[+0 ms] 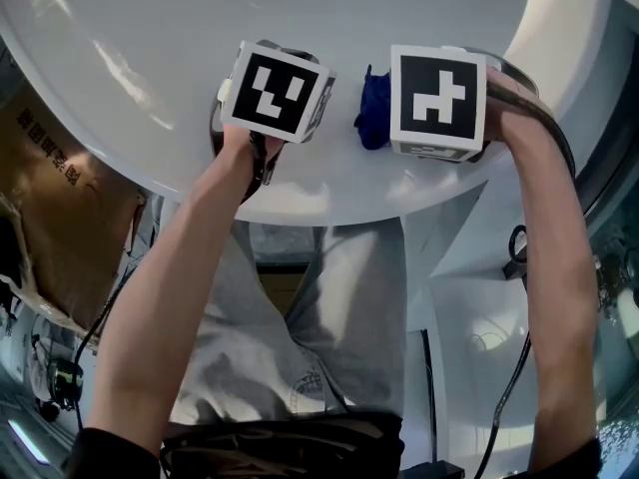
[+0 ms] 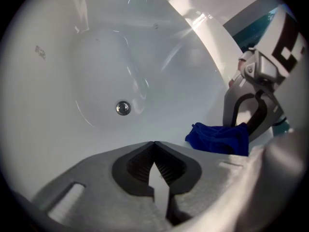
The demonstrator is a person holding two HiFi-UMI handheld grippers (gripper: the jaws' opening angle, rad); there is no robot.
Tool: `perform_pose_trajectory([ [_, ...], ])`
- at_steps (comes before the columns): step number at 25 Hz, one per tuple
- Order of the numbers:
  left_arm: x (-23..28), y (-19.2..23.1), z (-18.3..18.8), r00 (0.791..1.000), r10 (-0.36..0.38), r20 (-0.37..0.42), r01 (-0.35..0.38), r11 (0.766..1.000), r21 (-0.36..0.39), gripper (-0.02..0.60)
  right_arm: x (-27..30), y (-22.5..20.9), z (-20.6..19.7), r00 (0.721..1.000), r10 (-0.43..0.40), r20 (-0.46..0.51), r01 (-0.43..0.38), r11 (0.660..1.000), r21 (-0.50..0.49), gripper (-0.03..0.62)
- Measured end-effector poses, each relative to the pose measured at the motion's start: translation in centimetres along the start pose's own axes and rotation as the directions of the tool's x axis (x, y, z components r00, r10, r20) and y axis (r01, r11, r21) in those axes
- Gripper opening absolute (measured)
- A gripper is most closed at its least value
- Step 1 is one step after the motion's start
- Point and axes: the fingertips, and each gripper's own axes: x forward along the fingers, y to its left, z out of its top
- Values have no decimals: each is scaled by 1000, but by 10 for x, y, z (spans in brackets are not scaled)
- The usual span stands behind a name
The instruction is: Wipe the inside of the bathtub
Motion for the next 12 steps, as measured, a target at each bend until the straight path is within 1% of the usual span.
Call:
perform_pose_trajectory([
  [3,-11,-3,-4,1000,13,-25,-13,1000,15,5,-4,15,-1,1000,-10,6,10,1000,8,94],
  [8,-28,-9,0,1000,8,-22,-6,999,53,5,-10,34,2,999,-34,36,32,999,41,94],
  [12,-43,-14,1,1000,-6,-15,8,997,73,5,-14,50,4,998,-28,51,24,998,66,94],
])
